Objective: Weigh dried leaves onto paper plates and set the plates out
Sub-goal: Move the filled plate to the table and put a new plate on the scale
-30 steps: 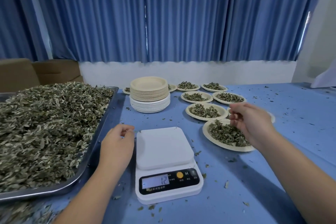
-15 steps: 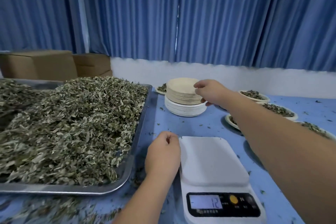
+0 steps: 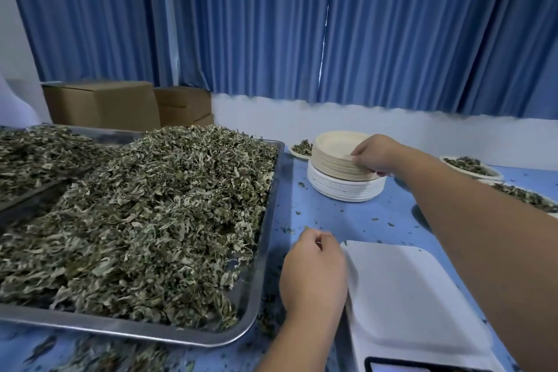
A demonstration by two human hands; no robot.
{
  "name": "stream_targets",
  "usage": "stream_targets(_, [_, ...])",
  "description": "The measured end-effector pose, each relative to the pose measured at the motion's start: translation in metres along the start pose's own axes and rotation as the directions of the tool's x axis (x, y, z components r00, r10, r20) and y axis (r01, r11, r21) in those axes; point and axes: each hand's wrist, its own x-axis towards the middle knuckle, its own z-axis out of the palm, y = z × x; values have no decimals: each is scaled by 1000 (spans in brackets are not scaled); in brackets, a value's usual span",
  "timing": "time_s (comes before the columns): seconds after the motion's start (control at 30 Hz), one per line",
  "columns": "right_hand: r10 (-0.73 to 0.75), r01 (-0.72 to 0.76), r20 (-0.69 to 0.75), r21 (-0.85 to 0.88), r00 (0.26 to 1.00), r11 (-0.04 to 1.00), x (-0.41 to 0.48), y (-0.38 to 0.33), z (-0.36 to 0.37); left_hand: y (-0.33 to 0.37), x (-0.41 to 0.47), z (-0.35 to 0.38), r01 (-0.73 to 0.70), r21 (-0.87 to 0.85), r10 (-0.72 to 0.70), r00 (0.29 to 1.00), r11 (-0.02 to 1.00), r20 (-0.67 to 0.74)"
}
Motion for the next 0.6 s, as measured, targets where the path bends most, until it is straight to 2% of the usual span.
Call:
stream_targets(0.2, [103,-102,4,152,995,983,8,-10,-10,0,0,-3,5,-1,-5,1000,1000,5])
stream_targets(0.27, [84,-84,3,103,996,991,8,-13,-12,0,-1,-4,4,1,-4,1000,1000,17])
stream_targets(0.4, [66,-63,17,-122,998,991,2,-16,-9,2,-3,-5,4,12,-4,999,1000,32])
stream_targets(0.6, [-70,66,-84,-52,994,997,7,-8,-10,3,-3,-7,14,-6,-14,999,1000,38])
